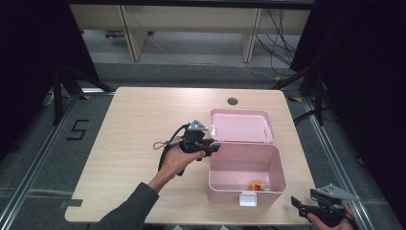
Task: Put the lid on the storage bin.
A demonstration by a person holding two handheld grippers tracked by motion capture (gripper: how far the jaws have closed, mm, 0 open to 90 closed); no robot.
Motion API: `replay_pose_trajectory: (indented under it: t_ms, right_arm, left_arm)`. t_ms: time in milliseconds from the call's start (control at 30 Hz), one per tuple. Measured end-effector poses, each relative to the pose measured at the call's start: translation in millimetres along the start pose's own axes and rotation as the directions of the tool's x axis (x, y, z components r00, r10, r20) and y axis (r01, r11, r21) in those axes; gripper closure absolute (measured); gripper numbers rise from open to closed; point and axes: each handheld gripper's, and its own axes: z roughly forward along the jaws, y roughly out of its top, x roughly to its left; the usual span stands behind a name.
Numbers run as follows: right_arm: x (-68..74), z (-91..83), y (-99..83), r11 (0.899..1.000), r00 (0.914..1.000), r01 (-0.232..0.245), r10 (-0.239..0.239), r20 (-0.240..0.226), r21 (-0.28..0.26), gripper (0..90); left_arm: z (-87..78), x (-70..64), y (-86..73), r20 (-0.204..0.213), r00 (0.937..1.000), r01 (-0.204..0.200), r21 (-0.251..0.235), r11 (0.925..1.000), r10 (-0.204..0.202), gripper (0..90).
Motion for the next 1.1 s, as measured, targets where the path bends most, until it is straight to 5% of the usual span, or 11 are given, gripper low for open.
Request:
replay_pose_trajectory:
  t_ms: [167, 233, 500, 533, 633, 667, 733, 767, 867, 1000, 1100]
  right_arm:
    - [-0.3, 0.1, -0.2, 1.0, 1.0, 0.003, -0.003, 0.001, 0.0, 19.4]
    - [-3.7, -0.4, 0.3, 0.999, 0.9987, 0.048, -0.048, 0.018, -0.008, 19.3]
    - [-3.8, -0.9, 0.6, 0.999, 0.999, 0.042, -0.041, 0.017, -0.01, 19.5]
    - [-0.7, -0.1, 0.5, 1.0, 1.0, -0.008, 0.008, -0.001, 0.0, 19.5]
    - [-4.2, 1.9, 2.7, 1.0, 0.9996, 0.027, -0.027, 0.0, -0.005, 19.6]
    - [-2.6, 2.5, 4.5, 1.0, 1.0, -0.001, 0.001, 0.004, -0.003, 19.8]
    - [-7.9, 3.4, 10.1, 0.999, 0.9988, 0.048, -0.048, -0.007, -0.013, 20.4]
    - [-6.2, 3.9, 12.3, 1.0, 0.9999, 0.017, -0.017, -0.004, -0.022, 20.7]
    - [-12.0, 5.8, 23.6, 0.999, 0.9992, 0.04, -0.04, -0.004, -0.03, 21.1]
    - [-19.4, 10.8, 42.6, 1.0, 0.9995, -0.007, 0.007, -0.03, -0.019, 22.5]
    - [-28.3, 16.3, 57.6, 1.0, 0.9989, 0.007, -0.007, -0.046, -0.019, 23.8]
  left_arm:
    - [1.3, -4.7, 0.9, -0.028, 0.9996, -0.008, 0.003, 1.0, 0.008, 70.2]
    - [2.7, -8.8, 1.0, -0.055, 0.998, -0.032, 0.003, 0.9995, 0.032, 74.8]
    - [3.1, -14.2, -0.2, -0.084, 0.9961, -0.026, -0.001, 0.9997, 0.026, 76.2]
    - [3.1, -14.1, -0.3, -0.088, 0.9957, -0.03, -0.003, 0.9995, 0.03, 76.2]
    - [2.5, -15.4, -0.6, -0.11, 0.993, -0.043, -0.006, 0.9991, 0.042, 76.3]
    - [2.5, -15.2, -0.6, -0.106, 0.9935, -0.044, -0.007, 0.999, 0.043, 76.3]
    - [2.4, -15.9, -1.1, -0.116, 0.9925, -0.043, -0.012, 0.999, 0.041, 76.3]
    - [2.3, -16.0, -1.1, -0.117, 0.9922, -0.044, -0.01, 0.999, 0.042, 76.3]
    - [2.1, -16.3, -1.7, -0.116, 0.9927, -0.036, -0.014, 0.9993, 0.034, 76.3]
    - [2.1, -16.0, -2.0, -0.114, 0.9929, -0.036, -0.017, 0.9992, 0.034, 76.3]
    - [2.2, -16.0, -2.0, -0.113, 0.993, -0.035, -0.019, 0.9992, 0.033, 76.3]
